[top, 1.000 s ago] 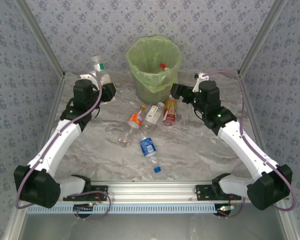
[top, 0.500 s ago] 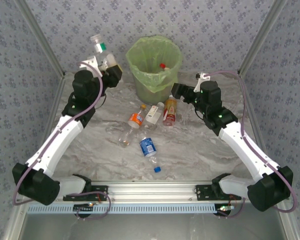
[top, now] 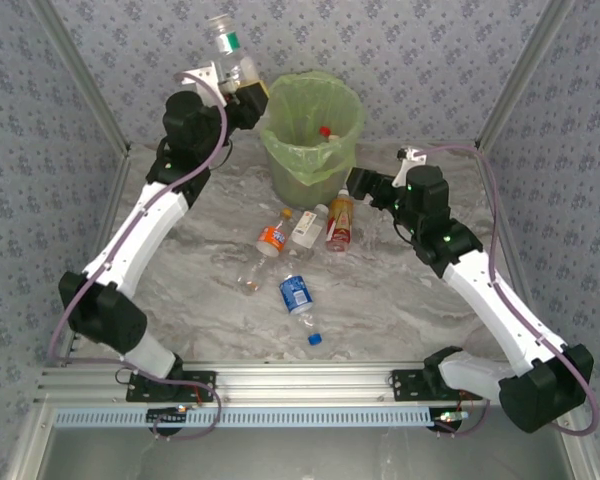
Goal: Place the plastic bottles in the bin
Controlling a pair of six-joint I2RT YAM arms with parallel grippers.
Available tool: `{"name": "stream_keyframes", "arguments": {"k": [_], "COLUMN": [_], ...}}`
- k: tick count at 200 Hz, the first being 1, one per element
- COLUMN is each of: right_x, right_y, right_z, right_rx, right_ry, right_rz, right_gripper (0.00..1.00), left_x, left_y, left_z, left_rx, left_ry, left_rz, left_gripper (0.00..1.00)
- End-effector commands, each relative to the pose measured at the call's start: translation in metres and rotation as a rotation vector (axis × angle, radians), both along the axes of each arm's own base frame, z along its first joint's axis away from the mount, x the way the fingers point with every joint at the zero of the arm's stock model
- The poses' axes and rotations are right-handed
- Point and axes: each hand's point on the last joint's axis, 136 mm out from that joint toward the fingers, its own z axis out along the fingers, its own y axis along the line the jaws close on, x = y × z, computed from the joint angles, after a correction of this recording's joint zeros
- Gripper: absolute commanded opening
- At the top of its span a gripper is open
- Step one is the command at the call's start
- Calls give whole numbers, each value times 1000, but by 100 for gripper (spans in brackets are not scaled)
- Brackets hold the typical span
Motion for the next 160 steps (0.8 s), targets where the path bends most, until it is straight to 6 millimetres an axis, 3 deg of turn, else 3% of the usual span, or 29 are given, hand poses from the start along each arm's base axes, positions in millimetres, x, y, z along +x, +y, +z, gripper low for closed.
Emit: {"name": "stream_keyframes", "arguments": {"k": [1,50,56,60,69,160], "right_x": [-4,-5,-6,-6,-7,-10], "right_y": [-9,-10,-10,-10,-11,-20], "right_z": [-1,-1,-2,-2,-2,-8], "right_rx": [12,15,12,13,9,1], "right_ry": [7,6,8,9,9,16], "right_rz": [-34,-39,-39,-39,-42,-74], "right_gripper": [97,97,97,97,97,97], "left_x": [4,40,45,44,47,97], "left_y": [-17,-33,-35,-35,-37,-50], "left_z": [20,20,11,21,21,-7], "left_rx": [13,37,44,34,31,110], "left_ry": [-68,-64,-48,-67,-69,-4], "left_rz": [-52,-46,-46,-43,-44,4], "left_gripper": [0,0,0,0,0,2]}}
